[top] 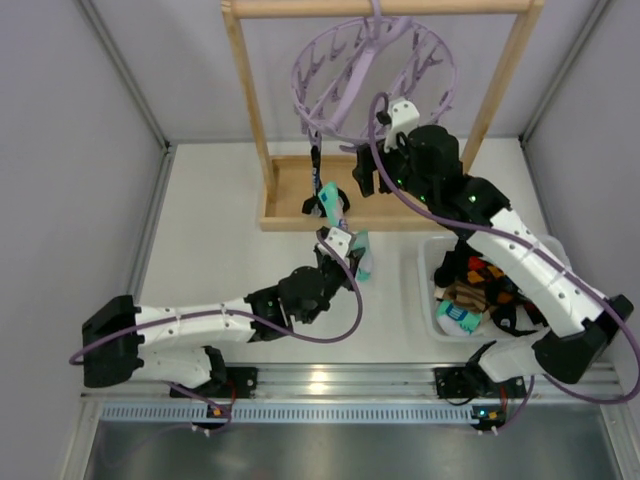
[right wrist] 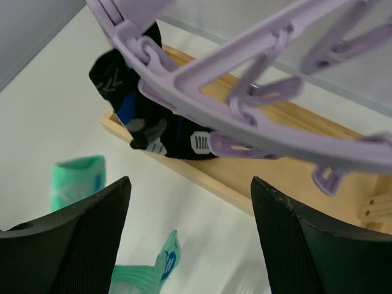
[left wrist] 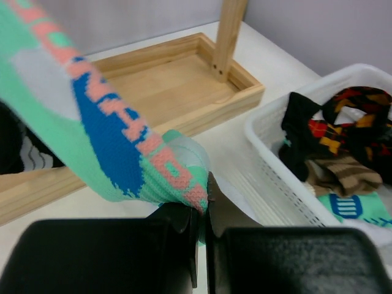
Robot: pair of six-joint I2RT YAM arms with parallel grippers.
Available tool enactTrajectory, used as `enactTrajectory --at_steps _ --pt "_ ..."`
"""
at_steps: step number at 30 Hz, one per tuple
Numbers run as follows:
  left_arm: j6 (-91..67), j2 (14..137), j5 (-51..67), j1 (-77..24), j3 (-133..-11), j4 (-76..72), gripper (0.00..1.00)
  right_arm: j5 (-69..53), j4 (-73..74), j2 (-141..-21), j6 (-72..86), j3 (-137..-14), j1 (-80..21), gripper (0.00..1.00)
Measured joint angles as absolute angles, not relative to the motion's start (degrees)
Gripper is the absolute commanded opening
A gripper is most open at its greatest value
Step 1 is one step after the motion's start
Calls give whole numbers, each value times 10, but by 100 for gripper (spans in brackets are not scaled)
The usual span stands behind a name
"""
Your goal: Remove the socks clipped to the hanger
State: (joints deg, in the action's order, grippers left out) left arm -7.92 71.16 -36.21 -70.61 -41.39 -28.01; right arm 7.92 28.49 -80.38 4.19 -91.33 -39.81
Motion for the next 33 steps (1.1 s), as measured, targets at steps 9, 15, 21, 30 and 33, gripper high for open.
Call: enactTrajectory --at_steps 9,15,21,30,33 --pt "-109 710 -196 -706 -484 -189 0 161 331 -585 52 -797 -386 85" --pt "-106 778 -113 -706 -627 -158 0 243 387 -427 84 -761 -382 90" --pt "-90 899 -38 -706 -776 -141 0 285 420 -325 106 -763 -381 90" --pt "-110 1177 118 -707 -1005 -69 0 316 458 -316 106 -778 -381 91" --pt "-130 1258 173 -710 -1070 -47 0 333 470 -313 104 -777 -380 91"
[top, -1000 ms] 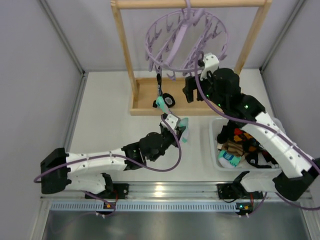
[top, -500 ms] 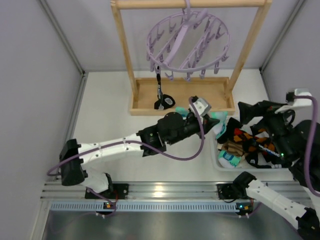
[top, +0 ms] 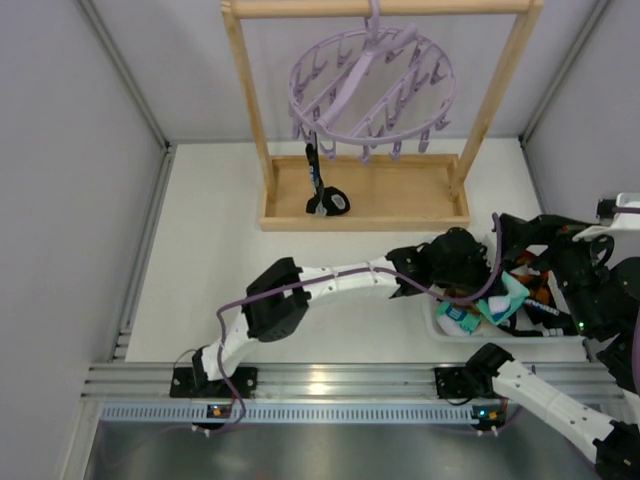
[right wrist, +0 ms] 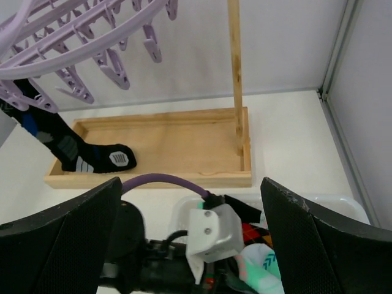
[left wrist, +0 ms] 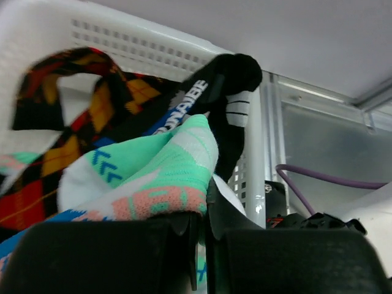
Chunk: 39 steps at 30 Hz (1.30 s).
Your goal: Remove the socks clipped to the hanger
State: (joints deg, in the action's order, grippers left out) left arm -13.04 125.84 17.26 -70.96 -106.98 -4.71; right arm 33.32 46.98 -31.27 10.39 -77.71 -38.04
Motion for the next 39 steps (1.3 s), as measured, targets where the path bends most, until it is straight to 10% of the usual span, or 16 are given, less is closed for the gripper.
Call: enactTrajectory --at_steps 6,13,21,39 --pt "-189 1370 260 -713 -1167 -24 1 335 472 -306 103 -770 -380 91" --pt "-244 1400 275 -708 -1175 11 28 329 468 -306 105 -738 -380 91" --pt "-244 1347 213 -697 -1102 32 98 329 463 -308 106 -736 -380 91" --pt "-201 1093 -13 -693 -888 52 98 314 462 -326 106 -736 -380 90"
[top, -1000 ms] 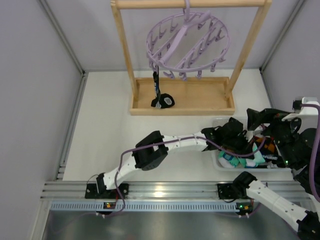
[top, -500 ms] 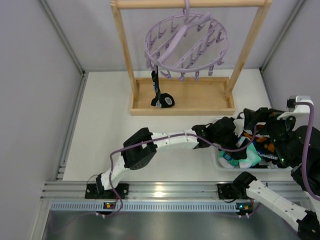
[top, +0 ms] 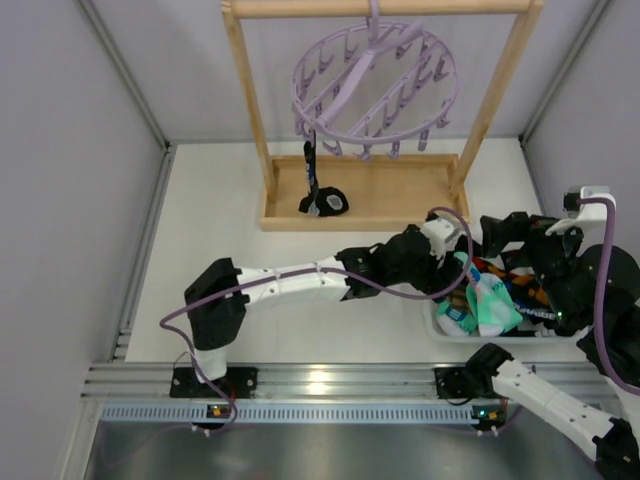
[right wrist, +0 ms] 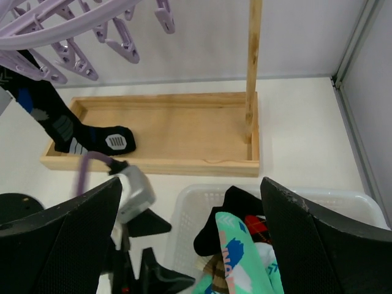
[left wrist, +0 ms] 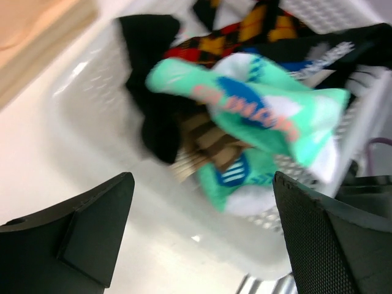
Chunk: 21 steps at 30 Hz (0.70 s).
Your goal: Remove the socks clipped to the hanger
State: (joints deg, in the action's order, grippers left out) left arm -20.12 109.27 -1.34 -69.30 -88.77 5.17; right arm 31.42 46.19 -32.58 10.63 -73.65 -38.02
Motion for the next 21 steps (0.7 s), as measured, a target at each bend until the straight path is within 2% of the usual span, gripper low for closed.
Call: enactTrajectory --at_steps 4,7,12,16,21 --pt "-193 1004 -135 -688 -785 59 98 309 459 -335 107 -739 -380 92" --pt "-187 929 -251 -685 -706 57 98 292 442 -335 108 -732 -380 99" --pt "-180 848 -365 -651 -616 57 98 256 404 -336 108 -689 -380 99" --pt "-159 813 -362 -571 -547 13 98 239 390 -349 112 -681 -380 99" --pt "-94 767 -251 -451 -404 -131 98 208 371 -354 116 -678 -380 100"
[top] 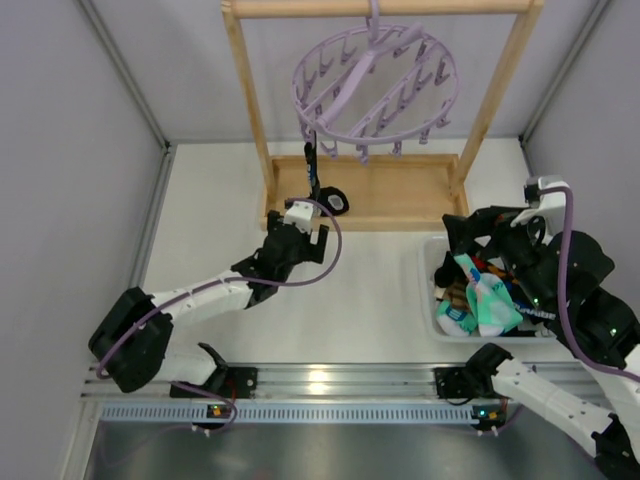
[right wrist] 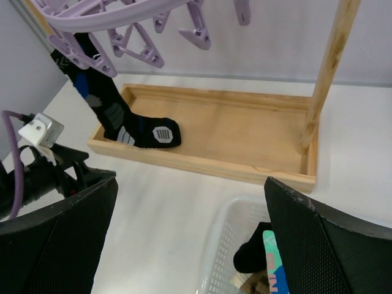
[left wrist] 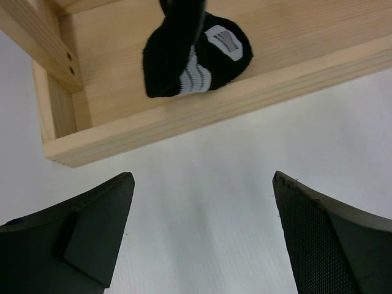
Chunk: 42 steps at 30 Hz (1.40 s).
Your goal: Remove the socks clipped to the hanger
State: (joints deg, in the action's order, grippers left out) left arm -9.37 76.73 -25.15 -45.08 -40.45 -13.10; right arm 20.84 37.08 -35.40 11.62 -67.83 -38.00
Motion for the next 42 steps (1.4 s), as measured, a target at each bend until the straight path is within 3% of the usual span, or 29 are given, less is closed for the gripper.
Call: enactTrajectory --at_steps 4,11,14,15,16,21,22,25,26,34,42 --pt "-52 771 -178 -382 -356 -215 98 184 361 -359 117 -670 -380 99" --pt "-6 877 -93 -322 -383 -352 97 145 352 -371 116 -660 -380 99" --pt "2 918 -71 -302 -403 -383 79 133 351 -373 114 -659 -380 99" --pt "4 927 -69 -298 -408 -392 62 131 350 -373 112 -658 -380 99" --pt "4 936 -69 -296 -415 -401 57 128 348 -374 111 -656 -380 100" --pt "8 947 -56 -297 -439 -437 61 118 347 -387 105 -656 -380 99" --pt "8 947 -51 -297 -444 -443 41 116 347 -390 105 -656 -380 99" --pt "7 947 -33 -297 -454 -458 3 111 343 -395 105 -655 -380 99" --pt "5 947 -29 -297 -455 -462 0 109 340 -395 105 -652 -380 99" --pt "0 929 -69 -331 -443 -464 0 92 318 -409 108 -654 -380 99" --pt "64 911 -290 -551 -467 -463 0 60 307 -482 123 -740 -380 100"
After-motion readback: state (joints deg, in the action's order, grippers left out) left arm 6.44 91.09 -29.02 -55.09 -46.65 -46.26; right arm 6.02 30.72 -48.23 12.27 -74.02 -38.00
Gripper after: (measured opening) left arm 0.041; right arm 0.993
